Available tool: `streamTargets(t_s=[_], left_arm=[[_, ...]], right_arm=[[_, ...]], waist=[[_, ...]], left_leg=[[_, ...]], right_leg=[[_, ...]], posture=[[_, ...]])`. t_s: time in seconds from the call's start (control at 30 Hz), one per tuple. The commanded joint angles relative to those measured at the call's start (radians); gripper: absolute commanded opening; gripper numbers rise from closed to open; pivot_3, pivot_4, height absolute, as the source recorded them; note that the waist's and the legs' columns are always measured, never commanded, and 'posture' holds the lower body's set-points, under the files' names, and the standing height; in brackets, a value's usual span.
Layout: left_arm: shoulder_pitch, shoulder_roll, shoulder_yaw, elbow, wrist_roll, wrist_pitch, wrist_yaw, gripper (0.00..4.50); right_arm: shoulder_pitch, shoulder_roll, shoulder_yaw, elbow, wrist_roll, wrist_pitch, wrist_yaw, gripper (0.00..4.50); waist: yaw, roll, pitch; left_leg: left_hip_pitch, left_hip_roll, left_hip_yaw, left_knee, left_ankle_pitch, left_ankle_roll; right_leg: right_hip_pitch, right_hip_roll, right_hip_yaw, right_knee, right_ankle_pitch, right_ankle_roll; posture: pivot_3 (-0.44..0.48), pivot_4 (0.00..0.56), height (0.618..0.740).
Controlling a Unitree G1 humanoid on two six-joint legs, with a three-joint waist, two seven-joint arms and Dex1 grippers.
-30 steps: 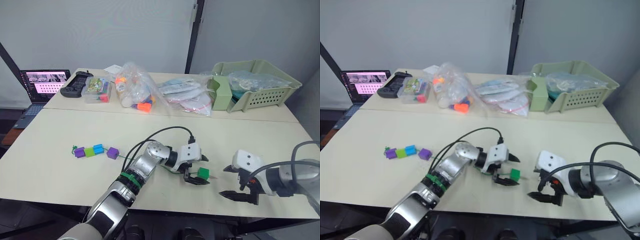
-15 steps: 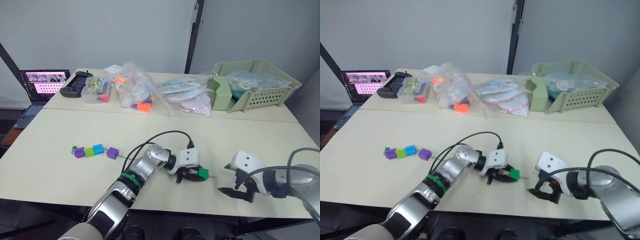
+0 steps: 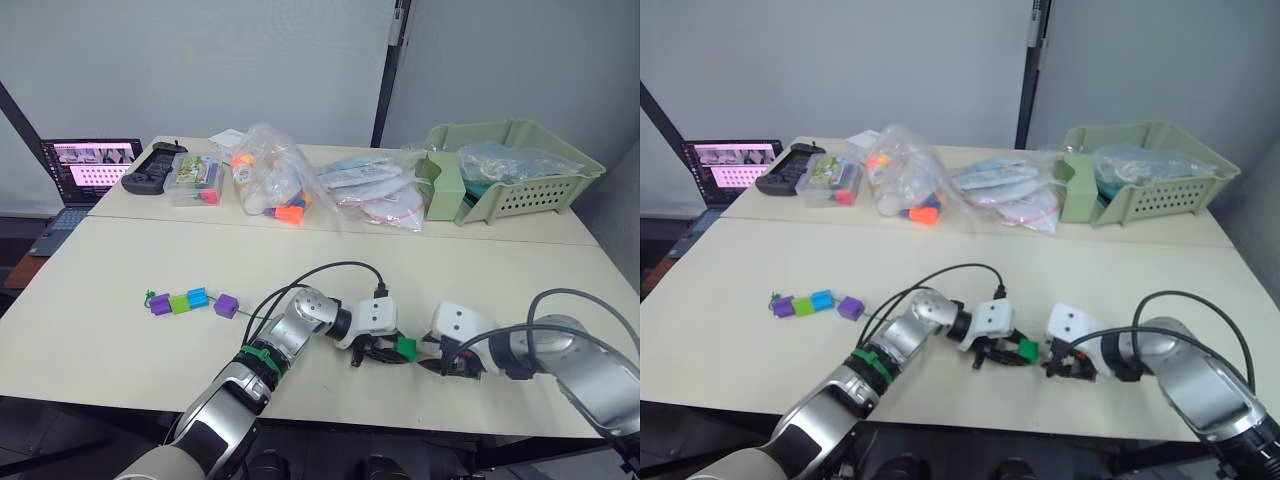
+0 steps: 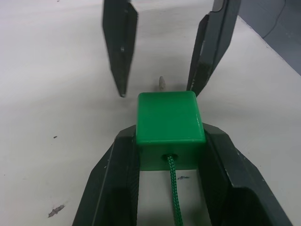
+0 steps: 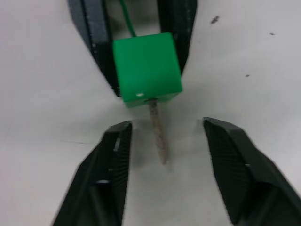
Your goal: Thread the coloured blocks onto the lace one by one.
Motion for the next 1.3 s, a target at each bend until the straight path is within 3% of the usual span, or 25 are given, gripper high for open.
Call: streamTargets(t_s=[0.03, 0.1, 0.17, 0.33, 0.53, 0.73, 0.87, 1.0, 1.13, 1.3], left_arm=[[-0.019, 0.004, 0.003, -0.007, 0.007, -0.017, -0.002, 1.21], [-0.021, 0.005, 0.006, -0.007, 0.005, -0.017, -0.002, 1.21], [-0.021, 0.008, 0.012, -0.016, -0.005, -0.007, -0.012, 1.21], [-0.008, 0.048, 0.043, -0.085, -0.046, 0.028, -0.056, 1.21], [0.040, 0.182, 0.093, -0.208, -0.080, 0.097, -0.085, 1.21], [0.131, 0.396, 0.153, -0.316, -0.107, 0.139, -0.145, 1.21], [0.243, 0.582, 0.261, -0.366, -0.181, 0.139, -0.199, 1.21], [0.301, 0.669, 0.332, -0.357, -0.252, 0.120, -0.253, 1.21], [0.319, 0.754, 0.378, -0.246, -0.236, 0.034, -0.279, 1.21], [0.274, 0.785, 0.394, -0.120, -0.229, -0.017, -0.282, 1.21]], right_arm=[[-0.012, 0.008, -0.002, -0.009, -0.001, 0.001, 0.004, 0.95], [-0.013, 0.009, -0.001, -0.008, -0.004, 0.007, 0.005, 0.25], [-0.015, 0.008, -0.003, -0.003, -0.005, 0.009, 0.006, 0.00], [-0.016, 0.003, -0.007, 0.008, -0.003, 0.007, 0.016, 0.00], [-0.026, -0.008, -0.004, 0.027, 0.000, -0.003, 0.049, 0.00], [-0.057, -0.010, 0.009, 0.051, -0.005, -0.017, 0.083, 0.00], [-0.085, -0.002, 0.024, 0.070, -0.009, -0.027, 0.099, 0.00], [-0.102, 0.009, 0.037, 0.082, -0.012, -0.034, 0.104, 0.00], [-0.114, 0.017, 0.042, 0.093, -0.019, -0.044, 0.117, 0.00], [-0.125, 0.023, 0.045, 0.104, -0.027, -0.056, 0.126, 0.00]], waist=[[0.000, 0.000, 0.000], [0.000, 0.000, 0.000], [-0.001, 0.000, 0.000], [-0.003, 0.000, 0.000], [-0.007, 0.000, 0.000], [-0.018, 0.000, 0.000], [-0.030, 0.001, 0.000], [-0.024, 0.001, 0.000], [-0.013, 0.001, 0.000], [-0.017, 0.001, 0.000]], left_leg=[[0.000, 0.000, 0.000, 0.000, 0.000, 0.000], [0.000, 0.000, 0.000, 0.000, 0.000, 0.000], [0.000, 0.000, 0.000, 0.000, 0.000, 0.000], [0.000, 0.000, 0.000, 0.000, 0.000, 0.000], [0.000, 0.000, 0.000, 0.000, 0.000, 0.000], [0.000, 0.001, 0.000, 0.000, 0.000, 0.000], [0.002, 0.002, 0.000, -0.001, 0.000, 0.000], [0.002, 0.003, 0.001, -0.002, 0.000, 0.000], [0.002, 0.002, 0.002, -0.001, 0.000, 0.000], [0.002, 0.003, 0.002, -0.001, 0.000, 0.000]], right_leg=[[0.000, 0.000, 0.000, 0.000, 0.000, 0.000], [0.000, 0.000, 0.000, 0.000, 0.000, 0.000], [0.000, 0.000, 0.000, 0.000, 0.000, 0.000], [0.000, 0.000, 0.000, 0.000, 0.000, 0.000], [0.000, 0.000, 0.000, 0.001, 0.000, 0.000], [-0.001, 0.001, 0.000, 0.001, 0.000, 0.000], [-0.001, 0.001, 0.000, 0.001, 0.000, 0.000], [-0.001, 0.000, -0.001, 0.002, 0.000, -0.001], [0.000, -0.001, -0.001, 0.001, 0.000, -0.001], [-0.001, 0.000, -0.001, 0.002, 0.000, -0.001]], posture=[[0.000, 0.150, 0.732], [0.000, 0.150, 0.732], [0.000, 0.150, 0.732], [0.000, 0.150, 0.732], [0.000, 0.150, 0.732], [0.000, 0.150, 0.732], [0.000, 0.150, 0.732], [0.000, 0.150, 0.732], [0.000, 0.150, 0.732], [0.000, 0.150, 0.732]])
